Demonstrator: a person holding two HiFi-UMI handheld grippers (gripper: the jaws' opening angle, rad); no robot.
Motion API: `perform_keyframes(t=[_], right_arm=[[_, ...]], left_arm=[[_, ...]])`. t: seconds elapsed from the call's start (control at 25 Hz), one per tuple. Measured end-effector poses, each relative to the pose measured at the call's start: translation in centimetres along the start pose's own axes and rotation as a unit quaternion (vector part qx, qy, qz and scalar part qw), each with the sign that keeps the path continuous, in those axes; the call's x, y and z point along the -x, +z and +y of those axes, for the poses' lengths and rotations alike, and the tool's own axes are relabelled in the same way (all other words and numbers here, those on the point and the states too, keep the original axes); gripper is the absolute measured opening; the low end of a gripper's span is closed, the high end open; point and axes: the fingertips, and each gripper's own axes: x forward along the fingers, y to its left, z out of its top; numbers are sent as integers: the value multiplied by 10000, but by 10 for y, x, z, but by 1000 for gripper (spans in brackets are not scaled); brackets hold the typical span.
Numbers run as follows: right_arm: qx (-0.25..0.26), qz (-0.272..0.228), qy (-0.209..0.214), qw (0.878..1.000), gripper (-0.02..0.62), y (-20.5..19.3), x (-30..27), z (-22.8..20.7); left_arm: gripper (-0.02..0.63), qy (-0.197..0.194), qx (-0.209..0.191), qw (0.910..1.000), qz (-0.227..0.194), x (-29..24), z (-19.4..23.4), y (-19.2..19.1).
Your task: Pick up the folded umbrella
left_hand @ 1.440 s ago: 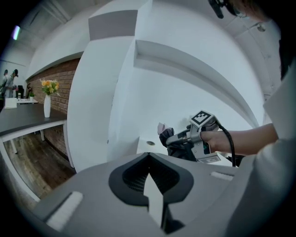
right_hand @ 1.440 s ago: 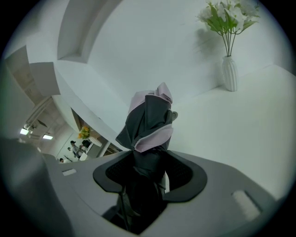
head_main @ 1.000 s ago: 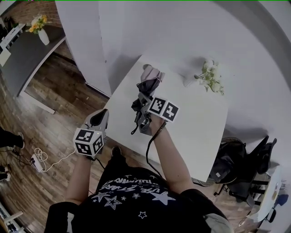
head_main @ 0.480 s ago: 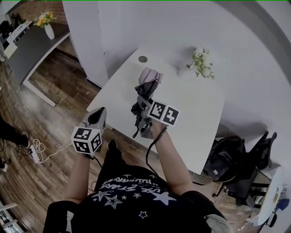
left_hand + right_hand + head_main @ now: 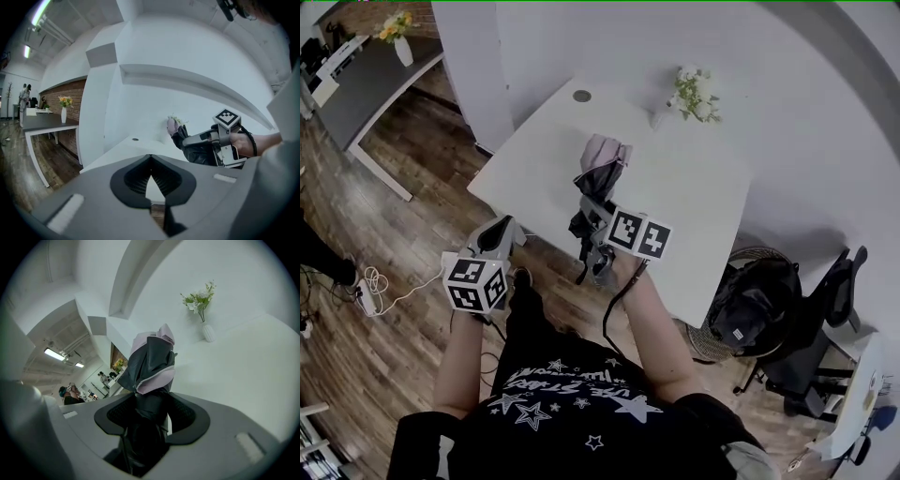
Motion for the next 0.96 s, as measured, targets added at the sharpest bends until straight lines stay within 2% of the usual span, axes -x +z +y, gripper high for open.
perform_keyframes(t=[0.52,0.96], right_arm=[[110,189,266,9994,233,-41,47,0],[67,379,345,9987,233,-51,52,-2]], left_arm=[[3,221,-12,9998,2,51,-36,-24],[3,302,-2,9995,37,55,-43,-26]])
